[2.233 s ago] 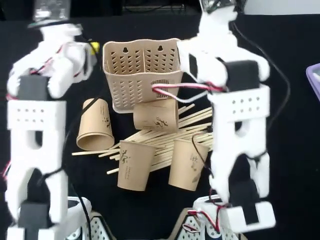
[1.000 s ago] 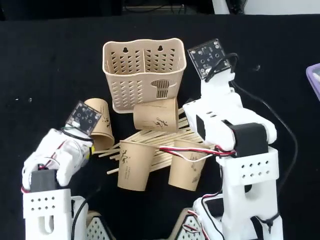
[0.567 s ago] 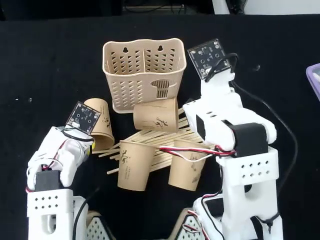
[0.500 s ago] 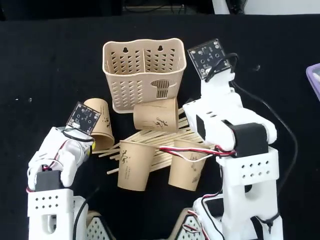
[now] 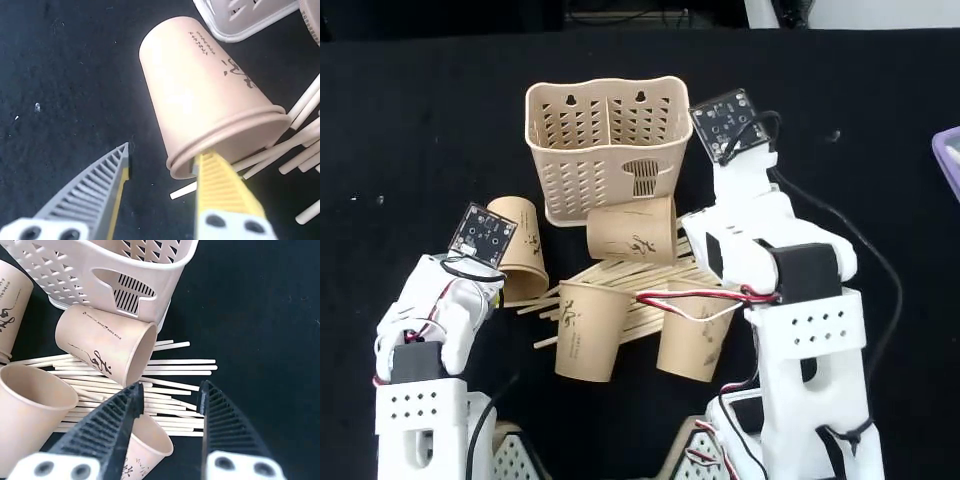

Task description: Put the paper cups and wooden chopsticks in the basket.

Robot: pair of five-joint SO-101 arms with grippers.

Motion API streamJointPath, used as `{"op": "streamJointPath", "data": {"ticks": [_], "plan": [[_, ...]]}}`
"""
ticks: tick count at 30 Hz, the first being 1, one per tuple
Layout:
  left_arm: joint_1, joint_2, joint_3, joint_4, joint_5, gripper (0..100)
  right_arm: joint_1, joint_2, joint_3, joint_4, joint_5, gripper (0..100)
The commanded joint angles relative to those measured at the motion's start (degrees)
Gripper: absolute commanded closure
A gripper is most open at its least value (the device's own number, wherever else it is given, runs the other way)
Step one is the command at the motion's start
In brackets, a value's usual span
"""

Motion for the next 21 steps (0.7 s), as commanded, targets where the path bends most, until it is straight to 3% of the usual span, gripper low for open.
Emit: {"op": "streamJointPath", "data": {"ticks": [1, 21], "plan": [[-0.3, -0.4, -0.7, -1.1, 0.4, 80, 0.5, -2.2, -0.2, -1.4, 0.2, 81.0], [0.1, -0.4, -0.6, -0.7, 0.4, 81, 0.6, -1.9, -0.2, -1.3, 0.2, 80.9]]}}
